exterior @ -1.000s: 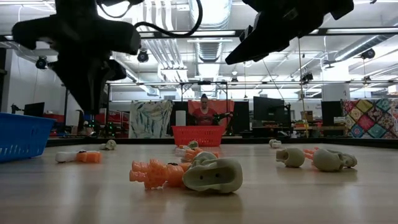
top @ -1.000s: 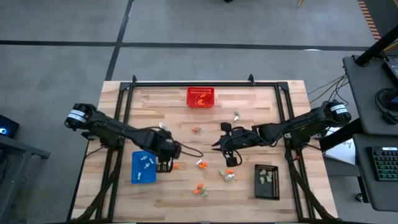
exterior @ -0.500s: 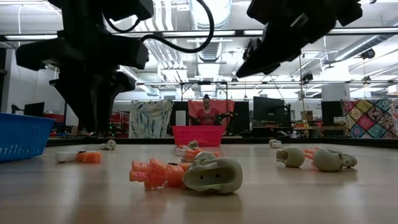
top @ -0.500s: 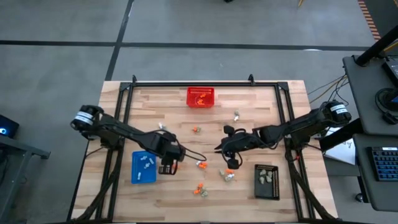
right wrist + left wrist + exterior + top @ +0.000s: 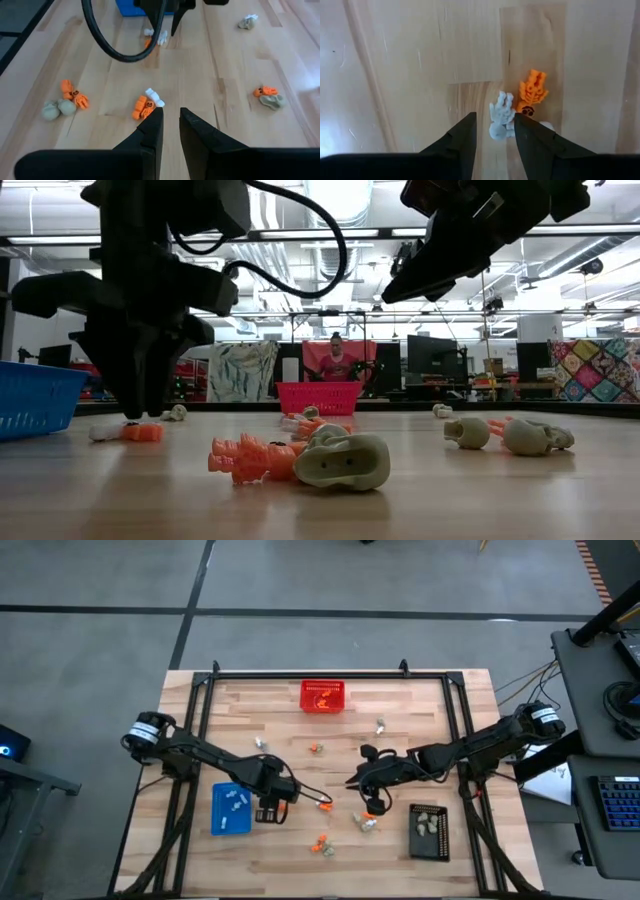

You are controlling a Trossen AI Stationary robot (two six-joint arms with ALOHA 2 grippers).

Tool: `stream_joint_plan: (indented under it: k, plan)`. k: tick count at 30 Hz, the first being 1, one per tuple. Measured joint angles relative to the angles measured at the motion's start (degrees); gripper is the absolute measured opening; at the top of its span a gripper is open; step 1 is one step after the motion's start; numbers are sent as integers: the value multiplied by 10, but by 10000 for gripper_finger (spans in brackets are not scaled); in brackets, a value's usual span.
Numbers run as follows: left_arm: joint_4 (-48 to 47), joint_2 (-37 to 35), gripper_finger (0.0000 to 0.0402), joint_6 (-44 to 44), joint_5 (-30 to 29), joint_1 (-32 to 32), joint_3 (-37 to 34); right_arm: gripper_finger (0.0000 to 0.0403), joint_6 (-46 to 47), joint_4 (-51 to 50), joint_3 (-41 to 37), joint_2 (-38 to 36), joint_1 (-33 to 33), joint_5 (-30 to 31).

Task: Sort Halloween decoration
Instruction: Put the white skeleton toy into the blue bin

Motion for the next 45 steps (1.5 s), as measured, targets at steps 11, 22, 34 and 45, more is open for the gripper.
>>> stream_joint_plan:
  k: [11, 22, 34, 45]
  plan:
    - [10, 2, 114, 0, -4, 0, -11, 53, 0, 5, 0, 0, 0, 0]
    - [10, 2, 114, -5, -77, 2, -11, 53, 2, 5, 0, 0, 0, 4]
    - [11, 2, 114, -2, -76, 2, -11, 53, 16, 6, 0, 0, 0, 4]
    - [0, -2, 114, 2, -57, 2, -10, 53, 21, 7, 0, 0, 0, 4]
